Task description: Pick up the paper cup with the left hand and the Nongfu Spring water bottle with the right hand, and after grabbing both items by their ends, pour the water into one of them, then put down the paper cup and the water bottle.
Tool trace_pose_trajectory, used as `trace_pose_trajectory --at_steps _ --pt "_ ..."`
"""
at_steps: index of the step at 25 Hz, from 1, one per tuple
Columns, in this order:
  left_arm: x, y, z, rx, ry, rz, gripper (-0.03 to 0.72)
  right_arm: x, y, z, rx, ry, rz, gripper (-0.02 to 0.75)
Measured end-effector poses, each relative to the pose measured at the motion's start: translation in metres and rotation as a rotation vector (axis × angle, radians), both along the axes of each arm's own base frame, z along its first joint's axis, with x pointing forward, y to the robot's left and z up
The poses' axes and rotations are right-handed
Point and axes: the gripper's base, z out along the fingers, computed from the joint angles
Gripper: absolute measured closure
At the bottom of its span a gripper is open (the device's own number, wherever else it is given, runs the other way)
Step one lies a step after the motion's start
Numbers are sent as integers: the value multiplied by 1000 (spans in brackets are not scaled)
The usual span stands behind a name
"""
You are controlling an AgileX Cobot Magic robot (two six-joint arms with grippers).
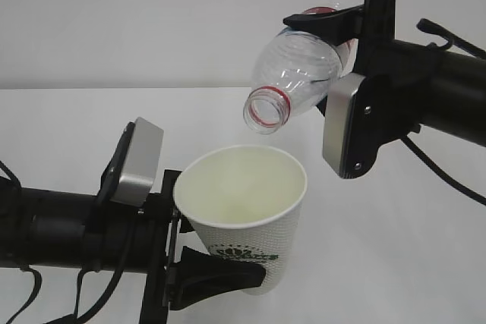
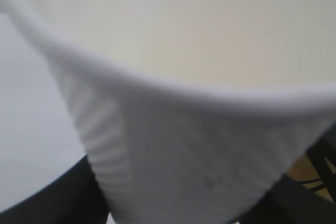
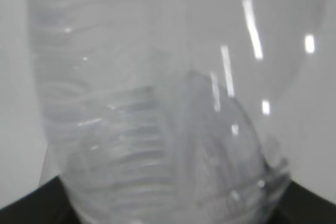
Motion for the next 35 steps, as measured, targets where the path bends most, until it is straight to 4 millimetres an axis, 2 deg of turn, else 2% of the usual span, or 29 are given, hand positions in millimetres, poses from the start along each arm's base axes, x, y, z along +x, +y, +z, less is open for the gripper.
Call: trace_pose_trajectory --at_steps 35 --pt "2 0 0 -4 5 27 226 -1 1 3 3 -44 18 286"
